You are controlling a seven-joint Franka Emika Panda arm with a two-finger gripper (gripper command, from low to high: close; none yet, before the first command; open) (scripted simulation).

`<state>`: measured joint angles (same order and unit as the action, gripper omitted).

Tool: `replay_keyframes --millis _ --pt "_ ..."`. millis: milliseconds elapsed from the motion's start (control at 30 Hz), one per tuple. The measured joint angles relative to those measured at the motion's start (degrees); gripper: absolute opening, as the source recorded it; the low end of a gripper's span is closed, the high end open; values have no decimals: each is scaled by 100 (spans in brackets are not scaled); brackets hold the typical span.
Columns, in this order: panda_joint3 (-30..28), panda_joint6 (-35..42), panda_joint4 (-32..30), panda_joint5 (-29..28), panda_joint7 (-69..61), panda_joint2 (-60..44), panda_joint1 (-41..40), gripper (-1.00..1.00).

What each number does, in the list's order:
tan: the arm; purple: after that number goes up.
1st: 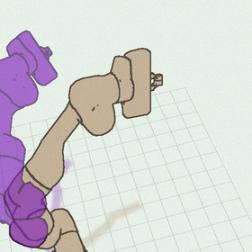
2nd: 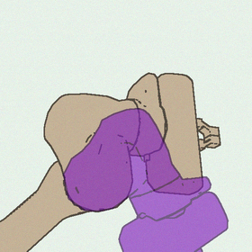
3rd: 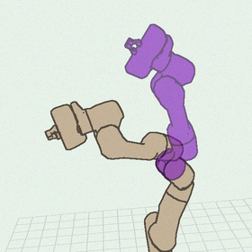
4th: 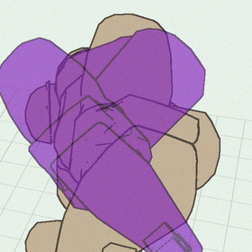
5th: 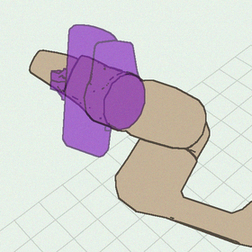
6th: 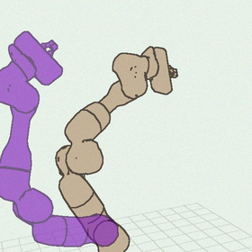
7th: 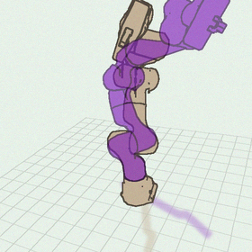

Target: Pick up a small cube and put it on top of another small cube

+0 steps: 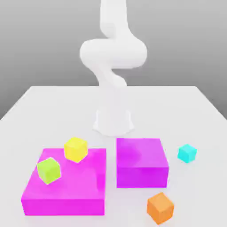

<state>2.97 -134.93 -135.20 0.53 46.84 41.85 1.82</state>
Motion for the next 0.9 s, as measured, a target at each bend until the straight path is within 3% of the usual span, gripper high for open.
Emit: replay_keyframes --millis 600,700,900 --pt "2627 -2880 -2898 91 1184 -3848 1872 0" --pt "2502 -3268 -3001 -548 1733 -4400 2174 0" --pt "1060 -3888 -2794 -2124 2917 -5281 3153 0"
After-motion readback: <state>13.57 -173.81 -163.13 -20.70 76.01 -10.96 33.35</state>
